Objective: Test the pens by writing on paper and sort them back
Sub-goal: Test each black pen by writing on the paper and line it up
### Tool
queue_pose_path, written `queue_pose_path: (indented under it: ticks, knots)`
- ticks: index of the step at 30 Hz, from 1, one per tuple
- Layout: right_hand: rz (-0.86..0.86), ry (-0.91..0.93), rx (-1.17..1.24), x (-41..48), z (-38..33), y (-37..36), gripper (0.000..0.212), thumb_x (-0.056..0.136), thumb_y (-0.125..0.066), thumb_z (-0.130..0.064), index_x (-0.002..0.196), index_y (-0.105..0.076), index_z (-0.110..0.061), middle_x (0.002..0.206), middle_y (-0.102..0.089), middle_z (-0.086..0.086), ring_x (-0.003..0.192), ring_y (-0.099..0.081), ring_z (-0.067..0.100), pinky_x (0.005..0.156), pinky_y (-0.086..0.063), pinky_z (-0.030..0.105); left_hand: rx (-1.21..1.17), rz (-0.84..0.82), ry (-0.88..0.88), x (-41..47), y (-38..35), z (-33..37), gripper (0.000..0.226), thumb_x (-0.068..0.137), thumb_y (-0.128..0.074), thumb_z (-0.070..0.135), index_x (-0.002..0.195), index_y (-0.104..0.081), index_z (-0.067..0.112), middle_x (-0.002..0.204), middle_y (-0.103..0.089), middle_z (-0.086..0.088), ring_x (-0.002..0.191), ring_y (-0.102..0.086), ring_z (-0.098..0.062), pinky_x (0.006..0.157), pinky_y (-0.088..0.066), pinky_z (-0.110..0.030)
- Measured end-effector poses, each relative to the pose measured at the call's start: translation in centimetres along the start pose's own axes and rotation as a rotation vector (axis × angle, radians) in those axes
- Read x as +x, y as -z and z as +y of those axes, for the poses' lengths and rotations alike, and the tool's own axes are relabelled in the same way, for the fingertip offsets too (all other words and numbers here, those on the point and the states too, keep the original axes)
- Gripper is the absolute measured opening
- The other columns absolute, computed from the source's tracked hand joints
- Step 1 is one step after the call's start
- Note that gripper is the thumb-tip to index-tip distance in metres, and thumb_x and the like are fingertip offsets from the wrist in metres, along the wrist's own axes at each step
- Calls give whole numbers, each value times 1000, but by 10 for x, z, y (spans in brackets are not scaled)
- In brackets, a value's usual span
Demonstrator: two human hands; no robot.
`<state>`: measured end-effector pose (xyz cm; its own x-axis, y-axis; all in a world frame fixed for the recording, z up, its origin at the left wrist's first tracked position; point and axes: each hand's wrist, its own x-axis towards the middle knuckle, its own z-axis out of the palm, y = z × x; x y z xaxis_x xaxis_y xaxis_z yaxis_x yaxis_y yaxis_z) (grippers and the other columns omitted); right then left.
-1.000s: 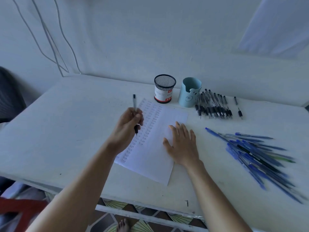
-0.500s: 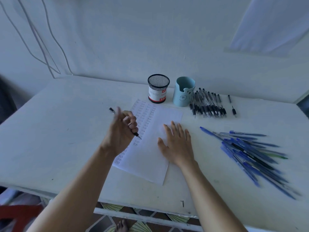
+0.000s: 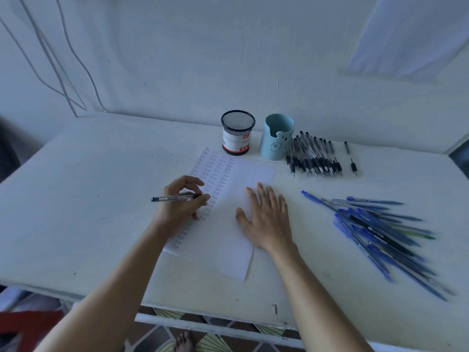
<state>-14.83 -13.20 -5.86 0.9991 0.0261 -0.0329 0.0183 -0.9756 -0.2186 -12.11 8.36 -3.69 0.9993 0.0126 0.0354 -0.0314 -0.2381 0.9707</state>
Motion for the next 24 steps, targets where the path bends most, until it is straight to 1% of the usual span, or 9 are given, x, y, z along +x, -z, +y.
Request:
queue_pose_path:
  ticks: [1,3,5,6,8,14,17,20,24]
  knots:
    - [-1,0,-4,0,0,0,82,83,-8,-62,157,-16,-28,167,-4,2,153,1,21,122,3,46,26,7,8,-1,-1,2,16,81,-79,4,77,-64,9,68,-69,-6,54,-64,-22,45,-50,-35]
    - [-1,1,-8,0,0,0,84,81,-4,-63,157,-16,-28,167,-4,2,153,2,21,122,4,46,94,40,42,-1,-3,0,30,77,-73,-2,60,-51,9,52,-64,-5,45,-51,-19,47,-40,-31]
    - [-4,1,-8,0,0,1,82,84,-6,-61,157,-15,-27,167,-3,2,153,2,21,122,4,46,155,92,79,-3,-2,-1,37,67,-64,-4,53,-33,12,42,-47,1,44,-39,-18,49,-30,-28]
    - [-4,2,-6,0,0,0,82,84,-6,-61,157,-15,-27,167,-3,2,153,3,22,122,4,46,202,104,64,-3,-2,-1,34,61,-60,-1,55,-29,12,44,-37,2,46,-33,-17,50,-25,-28]
    - [-3,3,-7,-1,0,1,88,79,0,-63,157,-15,-28,167,-2,2,153,3,21,122,4,46,273,87,14,-3,-1,-1,27,54,-53,7,57,-27,11,51,-27,0,52,-25,-17,51,-20,-29]
    - [1,1,-8,0,0,0,92,75,4,-64,157,-15,-29,167,-3,1,153,3,21,122,4,46,312,50,-13,0,-1,-6,23,53,-49,9,56,-27,14,52,-25,2,53,-24,-16,52,-19,-29]
    - [6,3,1,-1,0,-1,91,75,3,-64,157,-15,-28,167,-3,1,153,2,21,122,4,46,338,27,-29,1,-3,-8,22,53,-45,10,53,-26,19,52,-20,8,54,-20,-14,52,-17,-29]
    - [1,2,1,-1,-1,0,90,76,2,-64,157,-15,-29,167,-2,1,153,3,21,121,5,46,405,12,-73,1,-4,-8,18,52,-42,11,51,-27,21,51,-19,9,55,-20,-15,52,-17,-29]
    - [-16,0,-1,0,0,1,78,86,-11,-60,157,-13,-28,167,-1,1,153,4,20,122,6,46,385,40,-62,1,-4,-9,18,53,-43,11,52,-28,21,53,-22,4,55,-21,-16,52,-17,-28]
